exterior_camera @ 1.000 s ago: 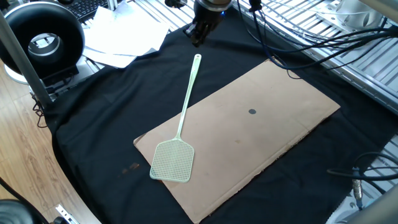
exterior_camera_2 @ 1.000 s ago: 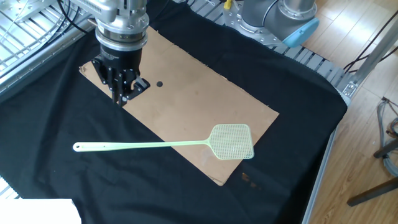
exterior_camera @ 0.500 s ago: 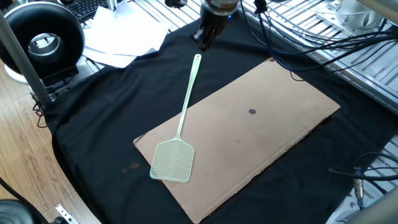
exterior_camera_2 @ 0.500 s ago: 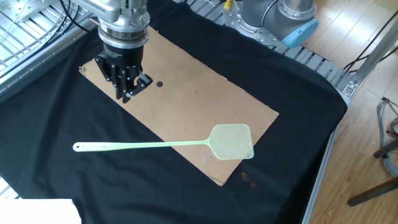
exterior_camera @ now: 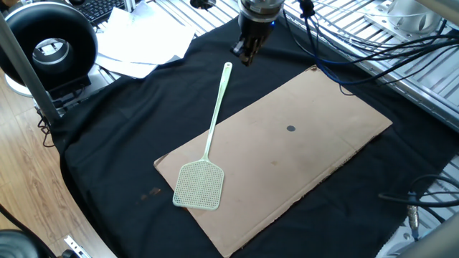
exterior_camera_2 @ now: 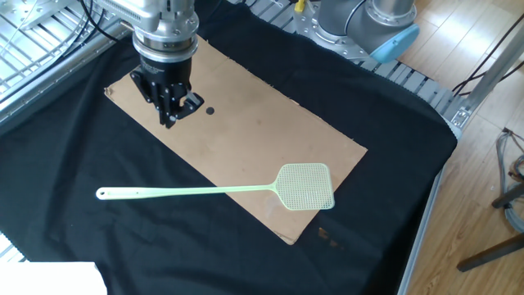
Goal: Swat with a flyswatter
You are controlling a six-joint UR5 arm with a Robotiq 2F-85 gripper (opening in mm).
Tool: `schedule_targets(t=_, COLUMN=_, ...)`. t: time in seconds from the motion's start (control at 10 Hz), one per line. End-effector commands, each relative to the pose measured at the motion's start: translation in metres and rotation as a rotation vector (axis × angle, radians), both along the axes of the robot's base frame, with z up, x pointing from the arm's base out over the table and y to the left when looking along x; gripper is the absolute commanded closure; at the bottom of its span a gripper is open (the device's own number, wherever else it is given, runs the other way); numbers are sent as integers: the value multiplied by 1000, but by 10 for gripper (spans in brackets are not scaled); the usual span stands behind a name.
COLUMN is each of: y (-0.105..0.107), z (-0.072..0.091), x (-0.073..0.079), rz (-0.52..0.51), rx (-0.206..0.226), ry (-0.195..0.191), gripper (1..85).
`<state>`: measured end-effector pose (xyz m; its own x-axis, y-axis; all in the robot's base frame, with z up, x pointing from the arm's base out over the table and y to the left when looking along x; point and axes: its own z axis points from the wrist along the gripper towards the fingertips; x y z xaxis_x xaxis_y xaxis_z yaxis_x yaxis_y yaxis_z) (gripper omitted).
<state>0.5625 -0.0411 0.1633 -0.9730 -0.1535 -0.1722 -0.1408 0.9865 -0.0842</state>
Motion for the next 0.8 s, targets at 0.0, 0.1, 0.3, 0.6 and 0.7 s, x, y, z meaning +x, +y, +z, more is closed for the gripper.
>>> schedule_targets(t=0.0, y=-8, z=-3, x=-9, rz=9, rx=-25, ry=37, gripper=703)
schedule_targets(t=0.1, y=-9, z=-3, x=-12, rz=0, rx=-30, ry=48, gripper=713)
schedule_targets(t=0.3, y=-13, z=-6, x=-15, rz=-4, rx=-46, ry=64, gripper=717)
schedule_targets(t=0.6, y=-14, z=-8, x=-17, rz=-2, rx=-47, ry=69, gripper=723)
schedule_targets(t=0.7, y=-12, z=-8, x=-18, rz=-3, rx=-31, ry=67, gripper=727)
